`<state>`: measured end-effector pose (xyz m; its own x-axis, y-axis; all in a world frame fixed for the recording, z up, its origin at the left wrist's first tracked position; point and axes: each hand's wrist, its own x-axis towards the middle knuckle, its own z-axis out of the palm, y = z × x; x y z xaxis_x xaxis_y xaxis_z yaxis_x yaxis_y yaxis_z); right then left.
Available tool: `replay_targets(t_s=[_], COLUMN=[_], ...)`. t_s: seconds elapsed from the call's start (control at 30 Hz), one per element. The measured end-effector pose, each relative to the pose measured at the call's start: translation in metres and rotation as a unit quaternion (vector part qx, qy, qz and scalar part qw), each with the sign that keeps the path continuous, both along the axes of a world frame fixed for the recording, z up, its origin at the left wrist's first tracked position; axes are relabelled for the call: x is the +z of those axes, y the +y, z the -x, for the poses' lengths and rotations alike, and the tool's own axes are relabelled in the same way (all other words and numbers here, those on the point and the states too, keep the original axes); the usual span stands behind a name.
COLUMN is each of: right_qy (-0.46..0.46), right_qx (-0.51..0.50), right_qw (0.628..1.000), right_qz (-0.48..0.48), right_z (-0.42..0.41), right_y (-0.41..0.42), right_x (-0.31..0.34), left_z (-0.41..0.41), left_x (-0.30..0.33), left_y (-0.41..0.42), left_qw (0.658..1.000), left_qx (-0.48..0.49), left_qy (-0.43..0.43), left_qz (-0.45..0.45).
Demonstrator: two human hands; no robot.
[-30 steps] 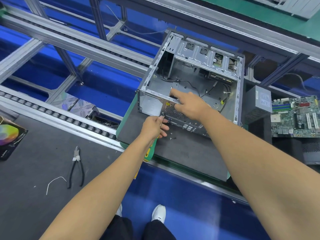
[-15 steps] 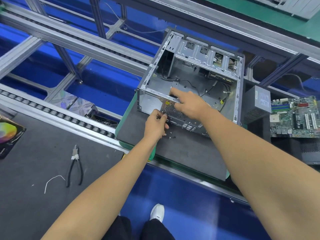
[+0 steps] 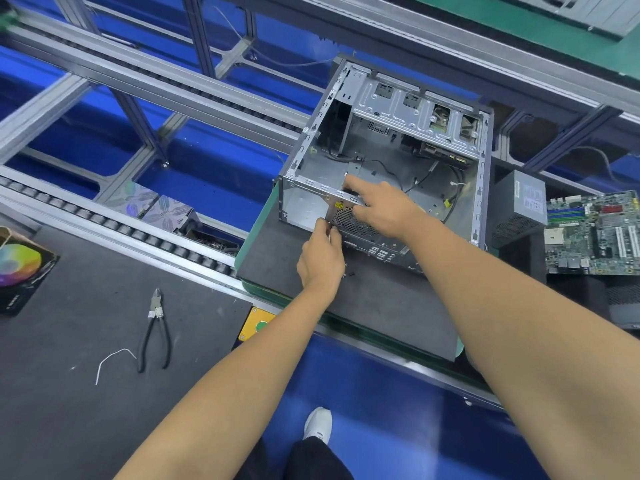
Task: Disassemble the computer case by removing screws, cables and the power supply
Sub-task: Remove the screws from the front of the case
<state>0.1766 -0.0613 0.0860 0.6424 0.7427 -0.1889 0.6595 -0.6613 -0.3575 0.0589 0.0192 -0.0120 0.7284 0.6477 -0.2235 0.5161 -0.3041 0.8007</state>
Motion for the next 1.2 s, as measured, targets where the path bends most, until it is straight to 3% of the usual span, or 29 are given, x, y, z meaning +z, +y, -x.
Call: replay_targets(t_s=[0.23, 0.53, 0.63, 0.83, 1.0, 1.2], right_qy=[-0.003, -0.004, -0.006, -0.008, -0.005, -0.006], right_qx=[-0.001, -0.002, -0.001, 0.001, 0.006, 0.003], right_qw=[1.0, 1.0, 1.0, 1.0, 1.0, 1.0], right_qz=[0.005, 0.008, 0.005, 0.005, -0.001, -0.004], right_z=[0.0, -0.001, -0.001, -0.003, -0.004, -0.006], right_y=[0.0, 0.0, -0.001, -0.001, -0.001, -0.001], right_x=[0.0, -0.001, -0.002, -0.004, -0.005, -0.008], left_z=[0.004, 0.009, 0.01, 0.017, 0.017, 0.019], left_x=[-0.003, -0.005, -0.008, -0.018, -0.02, -0.018], left_y=[0.004, 0.007, 0.013, 0.037, 0.047, 0.05], left_qw=[0.998, 0.995, 0.986, 0.897, 0.832, 0.795], left_qx=[-0.028, -0.063, -0.113, -0.296, -0.398, -0.45], left_qy=[-0.002, -0.004, 0.013, 0.105, 0.133, 0.149], left_qz=[-0.064, -0.071, -0.122, -0.311, -0.364, -0.379])
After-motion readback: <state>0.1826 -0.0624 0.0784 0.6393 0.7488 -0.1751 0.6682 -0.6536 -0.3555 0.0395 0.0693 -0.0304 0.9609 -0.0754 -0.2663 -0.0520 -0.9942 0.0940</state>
